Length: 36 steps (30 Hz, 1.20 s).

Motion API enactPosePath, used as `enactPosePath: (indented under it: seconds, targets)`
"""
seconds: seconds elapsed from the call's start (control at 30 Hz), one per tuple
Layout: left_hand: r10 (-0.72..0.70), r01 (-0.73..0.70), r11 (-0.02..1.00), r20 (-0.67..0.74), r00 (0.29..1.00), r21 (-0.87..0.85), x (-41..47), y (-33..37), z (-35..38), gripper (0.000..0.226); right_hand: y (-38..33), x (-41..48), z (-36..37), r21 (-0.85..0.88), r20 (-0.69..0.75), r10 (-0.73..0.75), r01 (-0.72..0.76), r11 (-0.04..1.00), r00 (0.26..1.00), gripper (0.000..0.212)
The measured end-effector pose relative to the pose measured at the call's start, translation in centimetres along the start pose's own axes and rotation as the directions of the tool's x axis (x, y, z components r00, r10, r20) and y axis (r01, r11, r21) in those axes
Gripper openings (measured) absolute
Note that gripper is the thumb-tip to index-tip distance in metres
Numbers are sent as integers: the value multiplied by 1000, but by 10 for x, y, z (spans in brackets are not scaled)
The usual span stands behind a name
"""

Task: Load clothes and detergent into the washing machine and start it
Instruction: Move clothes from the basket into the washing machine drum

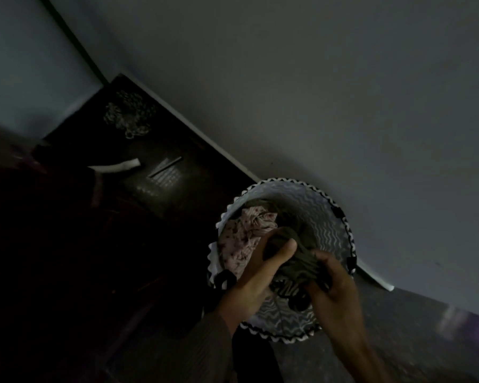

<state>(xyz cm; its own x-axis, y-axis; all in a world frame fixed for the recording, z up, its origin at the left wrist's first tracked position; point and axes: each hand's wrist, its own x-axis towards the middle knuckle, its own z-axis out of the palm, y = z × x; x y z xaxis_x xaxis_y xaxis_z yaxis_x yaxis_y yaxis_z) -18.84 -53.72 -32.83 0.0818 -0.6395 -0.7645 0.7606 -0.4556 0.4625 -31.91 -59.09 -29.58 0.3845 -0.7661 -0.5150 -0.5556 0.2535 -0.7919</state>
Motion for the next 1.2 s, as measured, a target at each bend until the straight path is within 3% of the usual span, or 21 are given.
enactPosePath:
  seconds: [0.13,0.27,0.4,0.47,0.53,0.67,0.77,0.87,1.0,1.1,1.2]
  targets:
    - [180,-183,977,-41,983,-113,-42,16,16,58,-43,-36,-10,169,35,-29,23,985,999,52]
    - [372,-391,909,-142,917,-146,-92,40,26,54,-88,-75,-20,369,97,-119,76,926,988,60]
    - [482,-531,827,-251,839,-185,-141,64,33,48,-129,-107,-16,281,-7,-341,329,902,940,31]
    - [543,-599,782,-282,791,-171,-167,79,35,50,-149,-117,-14,130,25,-416,410,903,909,72]
    - [607,-652,748,-269,748,-126,-197,94,36,52,-175,-123,-9,124,139,-433,419,900,890,102]
    - [662,-686,725,-216,718,-58,-258,123,29,49,-227,-143,13,114,354,-506,500,858,787,117]
    - [684,-694,719,-201,701,27,-306,144,12,42,-254,-160,39,83,355,-596,611,788,720,104]
    - [700,-692,712,-207,684,120,-355,159,-13,35,-276,-182,69,144,366,-615,610,779,699,86]
    - [737,-654,674,-256,626,342,-413,166,-63,31,-305,-215,119,168,406,-668,668,725,624,90]
    - [763,-600,634,-270,587,487,-454,163,-105,44,-329,-246,157,144,411,-723,743,653,556,69]
    - [792,-624,607,-315,522,492,-494,155,-142,64,-343,-264,200,81,462,-749,818,569,475,65]
